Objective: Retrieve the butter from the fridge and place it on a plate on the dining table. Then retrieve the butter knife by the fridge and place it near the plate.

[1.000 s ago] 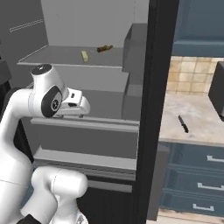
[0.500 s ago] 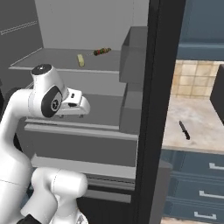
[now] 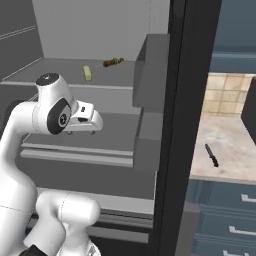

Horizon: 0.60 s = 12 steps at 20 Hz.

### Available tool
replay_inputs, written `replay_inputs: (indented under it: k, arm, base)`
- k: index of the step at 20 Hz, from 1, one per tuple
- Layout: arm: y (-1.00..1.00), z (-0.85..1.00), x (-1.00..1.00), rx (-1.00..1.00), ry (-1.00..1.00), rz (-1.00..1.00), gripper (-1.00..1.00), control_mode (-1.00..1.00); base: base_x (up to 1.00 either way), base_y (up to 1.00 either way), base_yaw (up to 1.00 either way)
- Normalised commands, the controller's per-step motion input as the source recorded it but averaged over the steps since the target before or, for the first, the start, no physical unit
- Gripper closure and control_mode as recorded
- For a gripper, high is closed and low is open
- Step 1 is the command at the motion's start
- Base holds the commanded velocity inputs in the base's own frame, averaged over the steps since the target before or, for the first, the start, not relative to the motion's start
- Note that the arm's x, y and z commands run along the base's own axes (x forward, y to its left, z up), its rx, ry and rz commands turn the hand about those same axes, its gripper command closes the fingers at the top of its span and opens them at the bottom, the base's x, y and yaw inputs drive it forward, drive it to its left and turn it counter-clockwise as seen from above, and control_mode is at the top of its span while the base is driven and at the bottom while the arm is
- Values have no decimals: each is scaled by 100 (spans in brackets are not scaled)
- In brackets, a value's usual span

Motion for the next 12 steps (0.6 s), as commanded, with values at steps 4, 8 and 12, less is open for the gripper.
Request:
replay_inputs:
  k: [4, 8, 12]
  arm:
    - [0, 0, 0, 0, 0, 0, -100, 100]
    - [0, 0, 0, 0, 0, 0, -100, 100]
    - [0, 0, 0, 0, 0, 0, -100, 100]
  base:
    - [42, 2, 0]
    - [39, 0, 0]
    - [35, 0, 0]
